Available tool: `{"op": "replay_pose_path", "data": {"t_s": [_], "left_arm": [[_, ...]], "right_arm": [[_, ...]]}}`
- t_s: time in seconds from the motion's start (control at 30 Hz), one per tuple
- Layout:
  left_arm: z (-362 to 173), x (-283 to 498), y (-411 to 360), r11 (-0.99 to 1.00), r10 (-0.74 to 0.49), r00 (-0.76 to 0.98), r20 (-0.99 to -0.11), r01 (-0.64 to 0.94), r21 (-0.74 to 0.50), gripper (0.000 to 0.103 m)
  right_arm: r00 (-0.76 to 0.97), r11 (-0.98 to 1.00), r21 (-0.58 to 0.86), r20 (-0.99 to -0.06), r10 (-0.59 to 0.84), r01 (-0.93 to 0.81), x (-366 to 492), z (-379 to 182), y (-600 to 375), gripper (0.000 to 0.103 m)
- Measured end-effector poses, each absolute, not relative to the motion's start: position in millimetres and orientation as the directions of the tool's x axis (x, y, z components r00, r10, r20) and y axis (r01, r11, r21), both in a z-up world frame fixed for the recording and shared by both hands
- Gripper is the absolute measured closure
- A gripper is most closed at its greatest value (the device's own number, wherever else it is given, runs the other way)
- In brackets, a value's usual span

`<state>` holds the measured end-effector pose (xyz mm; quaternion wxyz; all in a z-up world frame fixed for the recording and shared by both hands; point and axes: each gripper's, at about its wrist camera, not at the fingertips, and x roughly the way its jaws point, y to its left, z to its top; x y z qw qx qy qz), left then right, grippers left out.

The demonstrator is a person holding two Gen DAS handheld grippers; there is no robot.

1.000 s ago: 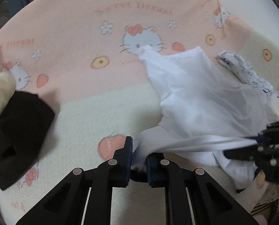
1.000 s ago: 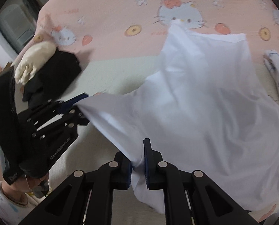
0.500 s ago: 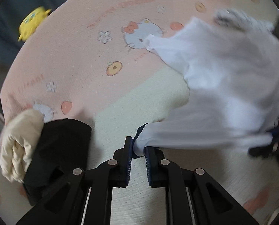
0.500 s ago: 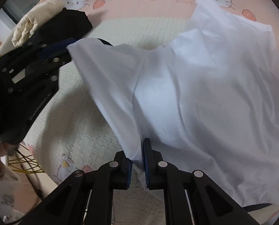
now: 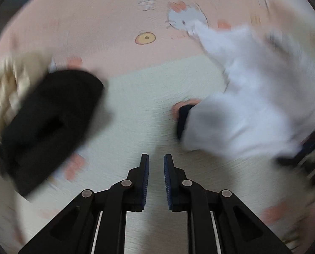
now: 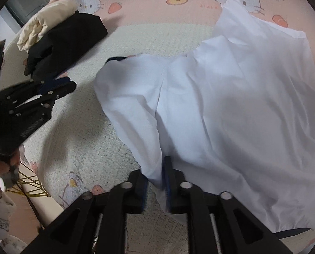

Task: Fold clothes
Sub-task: 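Open the right gripper while the left gripper grasps the navy-trimmed edge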

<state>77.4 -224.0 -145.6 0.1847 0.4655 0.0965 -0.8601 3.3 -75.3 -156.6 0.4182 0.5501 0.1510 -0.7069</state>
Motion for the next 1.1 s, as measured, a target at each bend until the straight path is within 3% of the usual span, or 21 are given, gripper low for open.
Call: {"op": "replay_pose_path", "data": {"t_s": [0.03,0.07,0.1,0.13,0.17,0.3,0.73,1.1], "left_arm": [[-144.6,79.9,-228.2,-0.898,-0.178,-0.521,-0.835,0.433,-0.078,0.087],[-143.7,82.5,-232.4,-0.875,-0.129,-0.544,-0.829,0.455,-0.162,0.075],[-144.2,84.0,-234.5,-0.85,-0.093,-0.563,-0.821,0.475,-0.23,0.064],[-145.8,84.4,-234.9,-0.829,-0.072,-0.577,-0.813,0.488,-0.274,0.038],[-147.7,83.9,-233.6,-0.816,-0.05,-0.588,-0.807,0.491,-0.307,0.03],[-156.3,79.3,-225.6,-0.768,0.035,-0.613,-0.789,0.489,-0.414,0.03],[-157.8,52.8,-244.6,-0.714,0.031,-0.586,-0.81,0.554,-0.428,0.03],[-156.1,8.1,-250.6,-0.829,-0.006,-0.514,-0.857,0.483,-0.283,0.03]], "right_arm": [[-0.052,-0.61,0.256,-0.897,-0.44,0.75,4.2,-154.6,-71.7,0.068],[-0.059,-0.615,0.265,-0.889,-0.454,0.742,5.1,-152.6,-68.1,0.055],[-0.066,-0.62,0.275,-0.881,-0.468,0.735,5.9,-150.4,-64.5,0.051],[-0.069,-0.623,0.294,-0.869,-0.49,0.725,5.7,-146.1,-60.2,0.051],[-0.067,-0.621,0.304,-0.863,-0.501,0.723,5.2,-142.0,-56.9,0.051],[-0.101,-0.628,0.281,-0.859,-0.501,0.726,7.1,-124.2,-45.3,0.036],[-0.088,-0.687,0.316,-0.871,-0.484,0.655,-49.8,-103.7,-47.2,0.036],[-0.006,-0.713,0.364,-0.889,-0.458,0.599,-92.4,-120.5,-93.2,0.036]]}}
